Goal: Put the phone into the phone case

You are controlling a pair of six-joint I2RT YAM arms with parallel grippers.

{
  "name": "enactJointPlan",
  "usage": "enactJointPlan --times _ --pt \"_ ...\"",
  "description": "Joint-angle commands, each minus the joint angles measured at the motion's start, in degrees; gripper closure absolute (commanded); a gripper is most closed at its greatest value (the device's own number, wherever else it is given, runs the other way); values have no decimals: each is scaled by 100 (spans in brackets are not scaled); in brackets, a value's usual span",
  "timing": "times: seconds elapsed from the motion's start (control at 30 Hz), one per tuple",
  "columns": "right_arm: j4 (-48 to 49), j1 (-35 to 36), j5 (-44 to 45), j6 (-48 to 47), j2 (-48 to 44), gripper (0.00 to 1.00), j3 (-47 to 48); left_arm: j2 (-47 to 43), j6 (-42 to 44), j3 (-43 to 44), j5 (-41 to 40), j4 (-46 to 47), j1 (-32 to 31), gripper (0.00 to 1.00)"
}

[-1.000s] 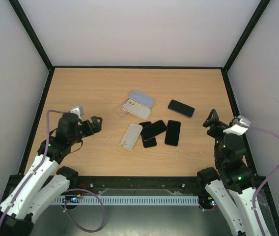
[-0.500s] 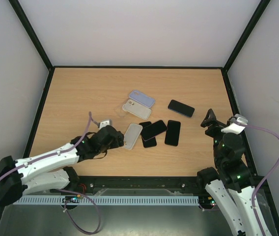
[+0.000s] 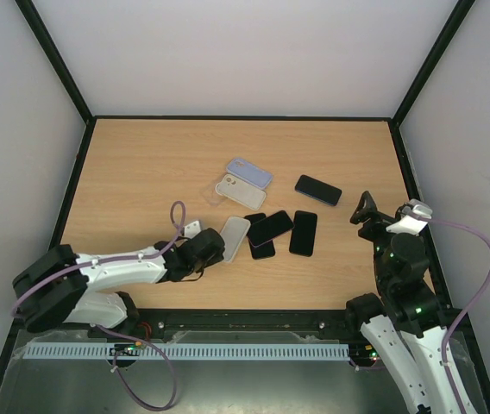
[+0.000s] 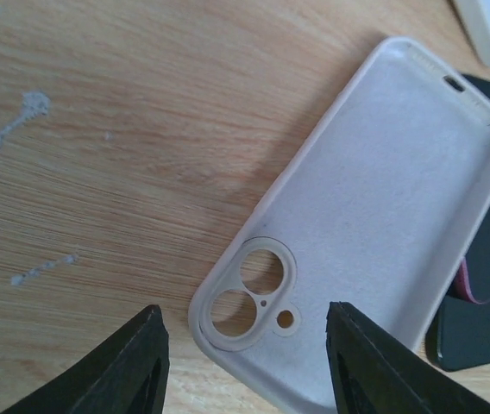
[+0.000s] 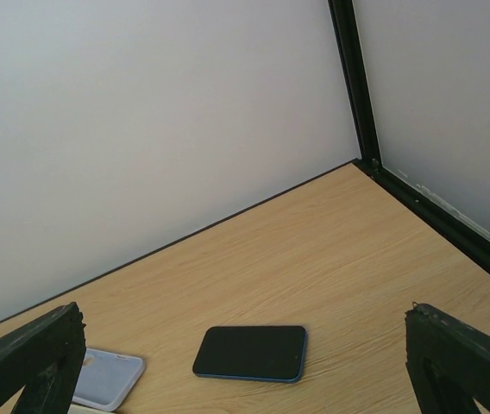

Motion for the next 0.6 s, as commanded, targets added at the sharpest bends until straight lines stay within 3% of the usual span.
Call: enactJointPlan --times 0.0,0.2,0.57 --pt "195 44 -68 -116 -65 2 -86 411 -261 14 -11 300 -44 48" --pt "206 43 -82 -128 -65 2 -97 836 -174 181 14 331 -43 48" --pt "219 40 -87 -138 -96 2 -109 1020 -63 225 -42 139 -34 69"
